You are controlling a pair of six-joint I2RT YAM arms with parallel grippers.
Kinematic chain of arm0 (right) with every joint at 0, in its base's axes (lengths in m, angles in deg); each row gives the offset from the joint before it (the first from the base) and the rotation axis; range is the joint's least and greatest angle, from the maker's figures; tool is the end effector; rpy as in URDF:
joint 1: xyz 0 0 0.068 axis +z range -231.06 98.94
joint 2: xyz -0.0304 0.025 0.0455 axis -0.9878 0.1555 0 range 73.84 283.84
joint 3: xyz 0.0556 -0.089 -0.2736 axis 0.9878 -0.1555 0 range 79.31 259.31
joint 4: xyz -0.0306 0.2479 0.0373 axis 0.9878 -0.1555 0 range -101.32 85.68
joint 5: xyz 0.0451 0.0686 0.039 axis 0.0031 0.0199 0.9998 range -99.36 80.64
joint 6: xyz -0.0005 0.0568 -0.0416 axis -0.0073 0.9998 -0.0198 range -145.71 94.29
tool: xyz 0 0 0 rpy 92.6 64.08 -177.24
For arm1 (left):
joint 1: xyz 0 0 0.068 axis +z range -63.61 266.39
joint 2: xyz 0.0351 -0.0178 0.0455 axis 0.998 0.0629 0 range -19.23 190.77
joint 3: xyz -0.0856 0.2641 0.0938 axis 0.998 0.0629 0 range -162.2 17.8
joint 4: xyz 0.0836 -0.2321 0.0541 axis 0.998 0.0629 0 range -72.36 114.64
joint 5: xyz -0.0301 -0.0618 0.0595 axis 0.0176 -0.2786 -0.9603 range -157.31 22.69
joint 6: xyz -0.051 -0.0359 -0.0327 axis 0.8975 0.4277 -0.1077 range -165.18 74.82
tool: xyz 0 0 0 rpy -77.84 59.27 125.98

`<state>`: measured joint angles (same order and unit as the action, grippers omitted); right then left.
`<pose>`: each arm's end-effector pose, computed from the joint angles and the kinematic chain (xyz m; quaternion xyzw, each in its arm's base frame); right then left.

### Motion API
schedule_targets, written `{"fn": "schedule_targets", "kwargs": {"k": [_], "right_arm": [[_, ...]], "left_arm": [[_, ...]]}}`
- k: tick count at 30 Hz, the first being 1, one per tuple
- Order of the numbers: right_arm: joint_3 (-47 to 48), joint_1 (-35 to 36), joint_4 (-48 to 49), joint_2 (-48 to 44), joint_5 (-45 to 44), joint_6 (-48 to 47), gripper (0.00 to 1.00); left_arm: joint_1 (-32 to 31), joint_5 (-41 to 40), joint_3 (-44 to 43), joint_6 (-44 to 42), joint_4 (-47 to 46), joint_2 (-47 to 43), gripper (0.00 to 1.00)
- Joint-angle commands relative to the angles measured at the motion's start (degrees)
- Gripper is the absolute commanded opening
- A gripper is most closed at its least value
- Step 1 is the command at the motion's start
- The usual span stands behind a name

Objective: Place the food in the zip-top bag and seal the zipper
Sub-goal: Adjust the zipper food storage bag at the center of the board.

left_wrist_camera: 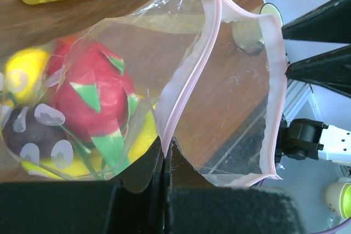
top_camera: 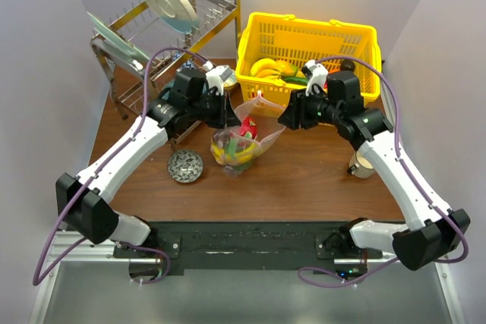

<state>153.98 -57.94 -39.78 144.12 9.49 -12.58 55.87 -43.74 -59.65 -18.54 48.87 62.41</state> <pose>0.2356 0.1208 0.3932 -0.1550 0.8486 0.2865 0.4168 0.2649 -0.1829 0.3644 0.1231 0.8663 -0.3741 0.3073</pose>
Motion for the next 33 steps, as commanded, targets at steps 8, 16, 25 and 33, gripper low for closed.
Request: {"fn": "schedule_targets", "kwargs": {"k": [8, 16, 25, 33], "right_arm": [[24.7, -2.7, -3.4, 10.7, -9.8, -3.8, 0.54], [40.7, -13.5, -5.6, 29.4, -1.0, -1.0, 0.55], [52.9, -15.6, -15.9, 48.3, -3.6, -3.5, 0.63], [44.9, -16.3, -13.8, 48.6, -24.8, -2.8, 0.91]], "left_arm": [[0.5, -1.5, -3.4, -1.8, -1.8, -1.1, 0.00], [0.5, -3.2, -4.0, -3.3, 0.2, -1.4, 0.00], [0.5, -4.9, -4.4, -4.3, 1.4, -1.3, 0.00], [0.6, -5.1, -4.6, -4.8, 2.1, -0.6, 0.00]]}}
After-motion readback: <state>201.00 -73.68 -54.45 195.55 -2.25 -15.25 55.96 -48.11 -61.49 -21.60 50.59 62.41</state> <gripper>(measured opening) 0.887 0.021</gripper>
